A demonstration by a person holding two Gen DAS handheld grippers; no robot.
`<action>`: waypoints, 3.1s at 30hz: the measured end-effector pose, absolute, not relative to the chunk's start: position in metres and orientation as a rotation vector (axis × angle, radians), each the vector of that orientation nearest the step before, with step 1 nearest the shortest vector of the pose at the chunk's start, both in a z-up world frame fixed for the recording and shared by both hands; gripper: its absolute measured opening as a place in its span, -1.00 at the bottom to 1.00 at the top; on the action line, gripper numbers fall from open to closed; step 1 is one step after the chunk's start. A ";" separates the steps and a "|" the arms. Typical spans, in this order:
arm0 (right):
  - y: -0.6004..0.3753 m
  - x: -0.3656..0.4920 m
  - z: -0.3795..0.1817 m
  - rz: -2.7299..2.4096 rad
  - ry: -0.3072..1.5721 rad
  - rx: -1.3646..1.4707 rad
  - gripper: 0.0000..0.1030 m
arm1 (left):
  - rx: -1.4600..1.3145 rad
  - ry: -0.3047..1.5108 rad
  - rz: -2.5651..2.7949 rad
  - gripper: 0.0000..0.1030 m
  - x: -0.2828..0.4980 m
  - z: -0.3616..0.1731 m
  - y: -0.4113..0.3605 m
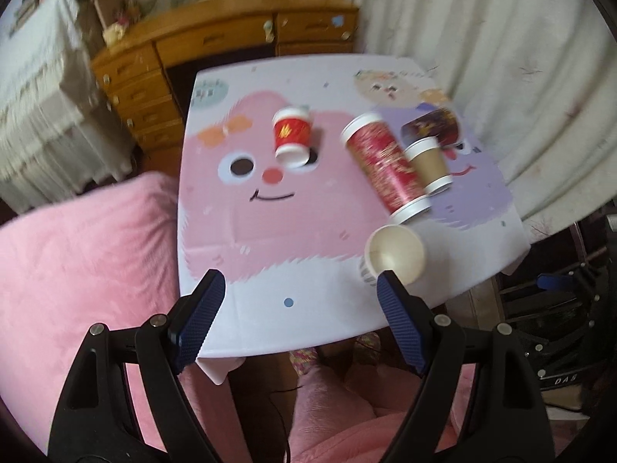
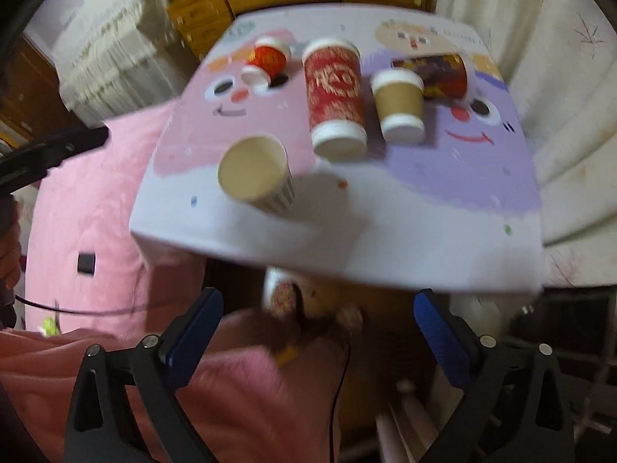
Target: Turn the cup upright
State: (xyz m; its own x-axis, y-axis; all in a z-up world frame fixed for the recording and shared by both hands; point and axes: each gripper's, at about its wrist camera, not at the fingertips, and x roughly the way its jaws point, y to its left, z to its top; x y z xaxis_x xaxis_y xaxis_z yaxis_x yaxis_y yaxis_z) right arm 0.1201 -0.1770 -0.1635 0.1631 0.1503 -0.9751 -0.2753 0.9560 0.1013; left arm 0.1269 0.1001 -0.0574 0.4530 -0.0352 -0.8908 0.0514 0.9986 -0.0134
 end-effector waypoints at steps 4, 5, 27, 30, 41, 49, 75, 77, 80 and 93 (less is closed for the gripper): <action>-0.189 0.113 -0.133 0.241 1.468 -0.049 0.99 | 0.022 1.065 -0.021 0.54 0.111 -0.023 0.078; -0.191 0.111 -0.125 0.240 1.465 -0.012 0.99 | 0.008 1.052 -0.004 0.54 0.106 -0.015 0.074; -0.204 0.043 -0.009 0.151 0.916 0.113 0.99 | -0.082 0.829 0.113 0.73 0.043 0.018 0.039; -0.203 0.045 -0.007 0.152 0.888 0.112 0.99 | -0.085 0.817 0.127 0.81 0.042 0.021 0.043; -0.198 0.052 -0.006 0.148 0.885 0.095 0.99 | -0.101 0.825 0.121 0.99 0.049 0.020 0.047; -0.200 0.053 -0.007 0.137 0.887 0.103 0.99 | -0.102 0.830 0.104 0.99 0.057 0.018 0.043; -0.198 0.066 -0.028 0.137 0.953 0.104 0.99 | -0.100 0.853 0.090 0.99 0.062 0.006 0.050; -0.198 0.066 -0.028 0.136 0.952 0.103 0.99 | -0.095 0.849 0.096 0.99 0.061 0.005 0.050; -0.198 0.066 -0.028 0.137 0.954 0.104 0.99 | -0.095 0.844 0.102 0.99 0.060 0.003 0.051; -0.191 0.068 -0.034 0.140 0.970 0.087 0.99 | -0.083 0.846 0.099 0.99 0.062 0.005 0.050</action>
State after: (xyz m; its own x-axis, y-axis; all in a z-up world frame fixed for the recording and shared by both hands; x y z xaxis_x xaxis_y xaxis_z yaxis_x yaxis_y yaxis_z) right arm 0.0677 -0.1912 -0.0343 0.5573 0.1578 -0.8152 -0.0800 0.9874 0.1364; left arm 0.0619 0.0503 0.0052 0.6591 0.0545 -0.7501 -0.1203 0.9922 -0.0336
